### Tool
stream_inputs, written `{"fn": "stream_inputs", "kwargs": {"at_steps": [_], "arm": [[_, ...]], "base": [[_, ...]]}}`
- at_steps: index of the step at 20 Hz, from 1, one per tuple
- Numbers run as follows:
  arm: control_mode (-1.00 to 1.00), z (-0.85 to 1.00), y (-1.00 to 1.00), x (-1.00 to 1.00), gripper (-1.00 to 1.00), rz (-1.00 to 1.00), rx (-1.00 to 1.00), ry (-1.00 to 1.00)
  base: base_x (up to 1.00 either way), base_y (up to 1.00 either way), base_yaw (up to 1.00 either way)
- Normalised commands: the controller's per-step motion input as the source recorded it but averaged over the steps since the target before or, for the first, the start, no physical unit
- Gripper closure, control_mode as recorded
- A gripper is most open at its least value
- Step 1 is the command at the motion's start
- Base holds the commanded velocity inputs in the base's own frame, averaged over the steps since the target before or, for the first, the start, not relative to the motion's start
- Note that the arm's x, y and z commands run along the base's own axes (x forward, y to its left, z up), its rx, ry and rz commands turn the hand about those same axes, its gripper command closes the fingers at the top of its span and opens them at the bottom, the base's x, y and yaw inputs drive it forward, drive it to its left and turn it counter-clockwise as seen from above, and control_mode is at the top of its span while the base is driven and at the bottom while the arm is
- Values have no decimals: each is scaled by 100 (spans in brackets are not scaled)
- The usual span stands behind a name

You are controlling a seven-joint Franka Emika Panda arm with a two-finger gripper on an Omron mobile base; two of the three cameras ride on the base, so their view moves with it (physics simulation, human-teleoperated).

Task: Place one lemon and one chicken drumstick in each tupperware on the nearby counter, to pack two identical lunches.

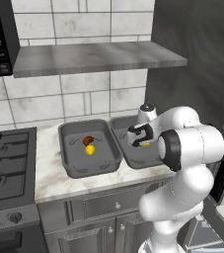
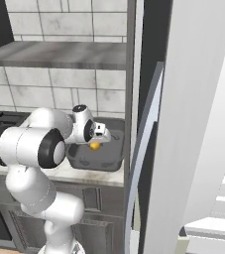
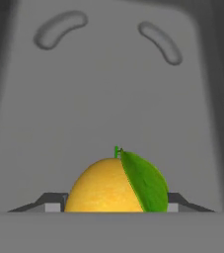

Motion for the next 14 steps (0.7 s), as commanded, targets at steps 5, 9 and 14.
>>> {"fn": "stream_inputs", "kwargs": {"at_steps": [5,9,14], "arm": [[-100,-32,-4,37,100,0,0,6],[-100,-32,0,24,100,0,0,4],[-100,-10,-13,2,-100,0,0,1]], "base": [[0,0,0],[0,0,0],[0,0,0]]}}
